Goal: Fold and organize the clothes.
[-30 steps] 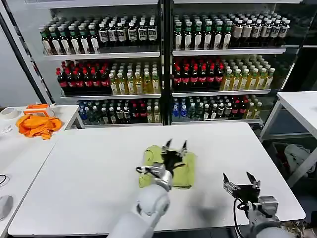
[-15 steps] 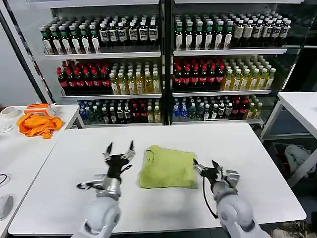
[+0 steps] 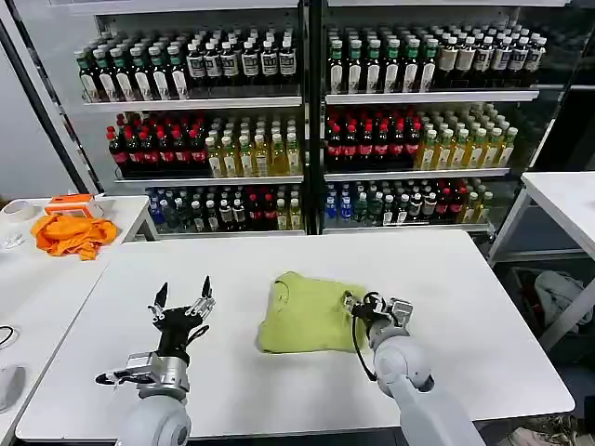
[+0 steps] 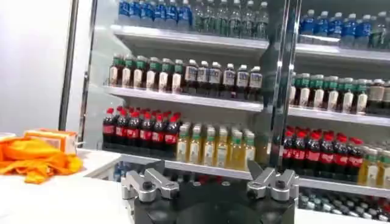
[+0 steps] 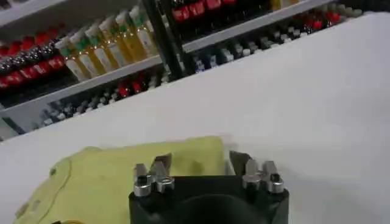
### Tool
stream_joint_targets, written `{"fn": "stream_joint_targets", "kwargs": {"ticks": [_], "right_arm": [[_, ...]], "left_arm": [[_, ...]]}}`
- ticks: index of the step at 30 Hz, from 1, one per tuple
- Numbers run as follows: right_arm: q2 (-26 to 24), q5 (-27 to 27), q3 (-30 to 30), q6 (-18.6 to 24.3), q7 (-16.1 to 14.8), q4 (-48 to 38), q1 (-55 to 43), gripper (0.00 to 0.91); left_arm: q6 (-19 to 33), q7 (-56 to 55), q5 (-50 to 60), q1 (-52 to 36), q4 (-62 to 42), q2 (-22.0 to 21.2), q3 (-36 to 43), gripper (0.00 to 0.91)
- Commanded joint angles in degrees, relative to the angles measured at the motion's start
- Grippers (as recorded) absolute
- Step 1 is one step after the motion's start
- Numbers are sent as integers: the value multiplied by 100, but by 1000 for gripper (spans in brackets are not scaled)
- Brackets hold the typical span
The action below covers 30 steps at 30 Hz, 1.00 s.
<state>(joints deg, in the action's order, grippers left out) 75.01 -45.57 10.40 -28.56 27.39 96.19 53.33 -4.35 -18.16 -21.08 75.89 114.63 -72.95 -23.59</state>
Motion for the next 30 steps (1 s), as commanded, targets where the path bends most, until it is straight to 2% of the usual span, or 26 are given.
{"fn": "stream_joint_targets", "kwargs": {"ticks": [1, 11, 20, 21, 22, 23, 24, 25, 27, 28, 29, 30], "right_arm": [[147, -137, -164, 38, 174, -590, -382, 0], [108, 57, -180, 50, 20, -954, -679, 0], [120, 589, -331, 62, -374, -1365, -989, 0], [129, 915, -338, 173, -576, -1405, -981, 121], [138, 1089, -339, 245, -725, -1410, -966, 695], [133, 1436, -341, 354, -995, -1399, -915, 907], [100, 1785, -362, 598, -1210, -1311, -834, 907], [75, 1949, -371, 724, -1270, -1266, -795, 907], [-30, 2462, -382, 1140, -1340, -958, -516, 907], [-56, 2540, -376, 1172, -1339, -930, -491, 907], [-162, 2838, -325, 1487, -1343, -681, -212, 907], [-188, 2866, -316, 1527, -1345, -656, -178, 907]], "left_arm": [[59, 5, -9, 296, 160, 109, -259, 907], [67, 12, -7, 307, 186, 96, -223, 907], [55, 45, 88, 389, 242, 55, -143, 907], [54, 49, 108, 412, 254, 41, -127, 907], [55, 55, 126, 426, 259, 20, -110, 907], [54, 62, 141, 449, 273, 6, -97, 907], [47, 70, 162, 481, 294, -11, -81, 907], [43, 83, 169, 493, 303, -14, -69, 907], [28, 112, 213, 553, 349, -14, -38, 907], [24, 127, 232, 578, 360, -10, -26, 907], [21, 152, 284, 611, 372, -4, -13, 907], [15, 165, 316, 648, 387, -1, 4, 907]]}}
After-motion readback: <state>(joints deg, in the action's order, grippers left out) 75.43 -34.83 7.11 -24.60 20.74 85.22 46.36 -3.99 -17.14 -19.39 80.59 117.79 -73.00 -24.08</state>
